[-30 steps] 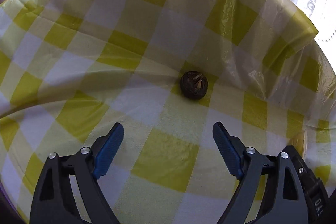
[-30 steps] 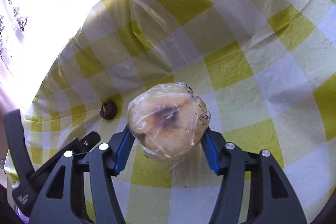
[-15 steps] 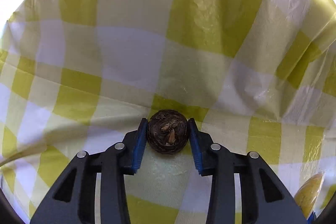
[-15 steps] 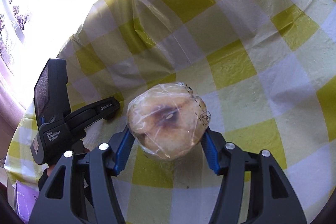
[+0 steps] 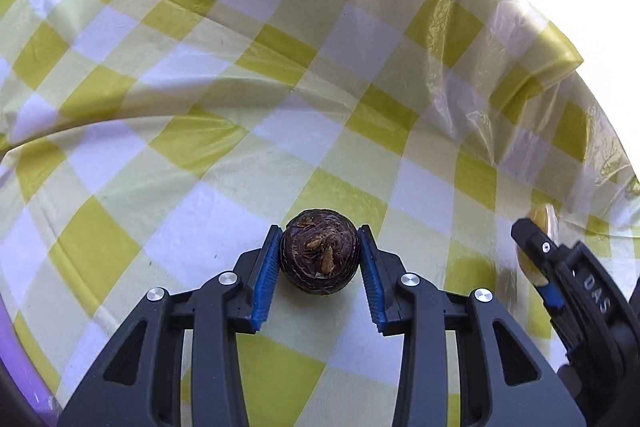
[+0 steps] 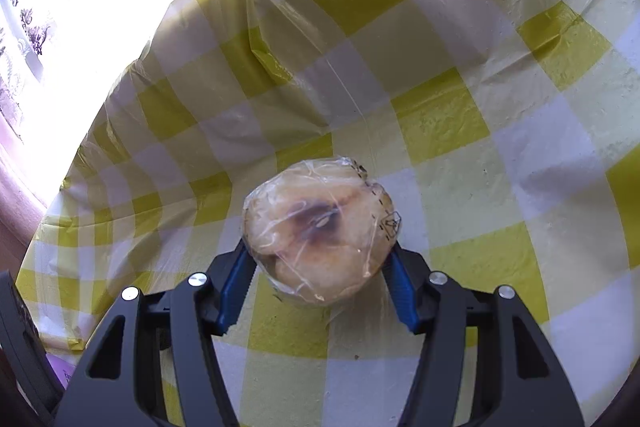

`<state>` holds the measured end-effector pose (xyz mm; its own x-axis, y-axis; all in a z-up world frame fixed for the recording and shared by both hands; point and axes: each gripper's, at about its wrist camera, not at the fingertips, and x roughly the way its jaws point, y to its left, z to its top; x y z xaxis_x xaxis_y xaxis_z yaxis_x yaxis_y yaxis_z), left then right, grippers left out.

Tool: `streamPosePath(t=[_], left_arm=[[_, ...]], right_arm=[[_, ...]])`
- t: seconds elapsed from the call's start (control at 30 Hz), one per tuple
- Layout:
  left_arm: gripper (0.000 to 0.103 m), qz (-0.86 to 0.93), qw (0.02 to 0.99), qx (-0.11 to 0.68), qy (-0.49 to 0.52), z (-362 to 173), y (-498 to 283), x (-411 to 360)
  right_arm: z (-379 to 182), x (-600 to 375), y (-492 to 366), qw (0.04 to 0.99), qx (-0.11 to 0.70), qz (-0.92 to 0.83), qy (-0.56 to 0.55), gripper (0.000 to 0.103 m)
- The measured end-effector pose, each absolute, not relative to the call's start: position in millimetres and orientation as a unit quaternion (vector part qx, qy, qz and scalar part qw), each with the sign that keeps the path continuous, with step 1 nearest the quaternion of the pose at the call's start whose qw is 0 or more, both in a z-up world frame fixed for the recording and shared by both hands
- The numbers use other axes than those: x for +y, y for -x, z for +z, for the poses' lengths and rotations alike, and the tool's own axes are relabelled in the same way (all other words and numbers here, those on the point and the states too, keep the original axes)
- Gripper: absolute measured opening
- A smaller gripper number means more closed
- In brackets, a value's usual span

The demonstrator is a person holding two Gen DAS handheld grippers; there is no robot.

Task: Organize fruits
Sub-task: 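Lift and carry the wrapped pear half and the dark fruit over the purple box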

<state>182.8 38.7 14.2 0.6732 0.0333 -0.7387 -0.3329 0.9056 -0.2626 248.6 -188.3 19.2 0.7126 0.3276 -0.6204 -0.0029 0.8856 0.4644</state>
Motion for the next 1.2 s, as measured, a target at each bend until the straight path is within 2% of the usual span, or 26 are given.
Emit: streamPosePath(t=[0.37,0.87,1.2], left_arm=[[0.037,0.076,0.906,0.384,0.162,14.2,-100.2,13.4],[0.037,0.027,0.921,0.369,0.121,17.2,12.3,13.2],[0.037,0.013,0.927,0.357,0.113,17.3,61.5,15.8]], right_arm=[[19.8,-192.7,-219.7,0.899,0.37,0.076,-0.221,0.06],[18.6,-192.0,-44.5,0.911,0.365,0.07,-0.179,0.06],[19.5,-173.3,28.6,0.913,0.372,0.113,-0.123,0.06]])
